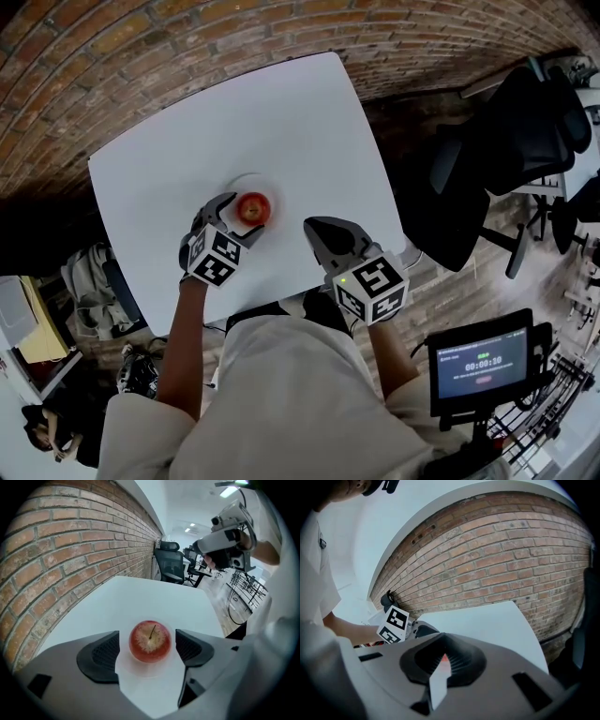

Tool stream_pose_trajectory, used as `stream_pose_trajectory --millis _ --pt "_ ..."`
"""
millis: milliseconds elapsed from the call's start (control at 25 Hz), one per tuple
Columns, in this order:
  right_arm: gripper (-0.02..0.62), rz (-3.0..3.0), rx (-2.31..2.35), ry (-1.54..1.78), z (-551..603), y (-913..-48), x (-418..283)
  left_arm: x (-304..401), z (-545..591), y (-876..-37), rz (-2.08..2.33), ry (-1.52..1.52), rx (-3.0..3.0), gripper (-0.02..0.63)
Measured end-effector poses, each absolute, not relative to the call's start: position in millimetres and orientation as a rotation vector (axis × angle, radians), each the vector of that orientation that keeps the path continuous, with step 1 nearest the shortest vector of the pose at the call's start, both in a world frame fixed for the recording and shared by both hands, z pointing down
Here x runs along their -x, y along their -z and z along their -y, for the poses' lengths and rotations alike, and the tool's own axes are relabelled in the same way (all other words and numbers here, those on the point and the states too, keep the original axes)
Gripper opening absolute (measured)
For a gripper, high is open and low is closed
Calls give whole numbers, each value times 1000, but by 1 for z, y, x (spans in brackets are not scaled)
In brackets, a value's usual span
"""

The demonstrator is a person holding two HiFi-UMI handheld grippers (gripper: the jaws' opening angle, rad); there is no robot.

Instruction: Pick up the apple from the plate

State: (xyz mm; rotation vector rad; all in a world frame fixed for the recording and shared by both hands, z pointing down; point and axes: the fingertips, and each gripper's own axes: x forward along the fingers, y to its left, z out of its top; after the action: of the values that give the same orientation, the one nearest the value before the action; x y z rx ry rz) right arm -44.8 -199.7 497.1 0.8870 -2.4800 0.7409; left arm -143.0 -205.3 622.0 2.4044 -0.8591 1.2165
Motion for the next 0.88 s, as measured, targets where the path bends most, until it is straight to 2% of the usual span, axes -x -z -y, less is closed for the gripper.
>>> stream_pose_trajectory --millis 640,880 --pt "2 2450 -897 -783 198 -509 38 141 201 -644 739 -1324 -2389 385" --pt "2 2441 -900 -788 197 -513 35 141 202 -646 723 -1325 -2397 418"
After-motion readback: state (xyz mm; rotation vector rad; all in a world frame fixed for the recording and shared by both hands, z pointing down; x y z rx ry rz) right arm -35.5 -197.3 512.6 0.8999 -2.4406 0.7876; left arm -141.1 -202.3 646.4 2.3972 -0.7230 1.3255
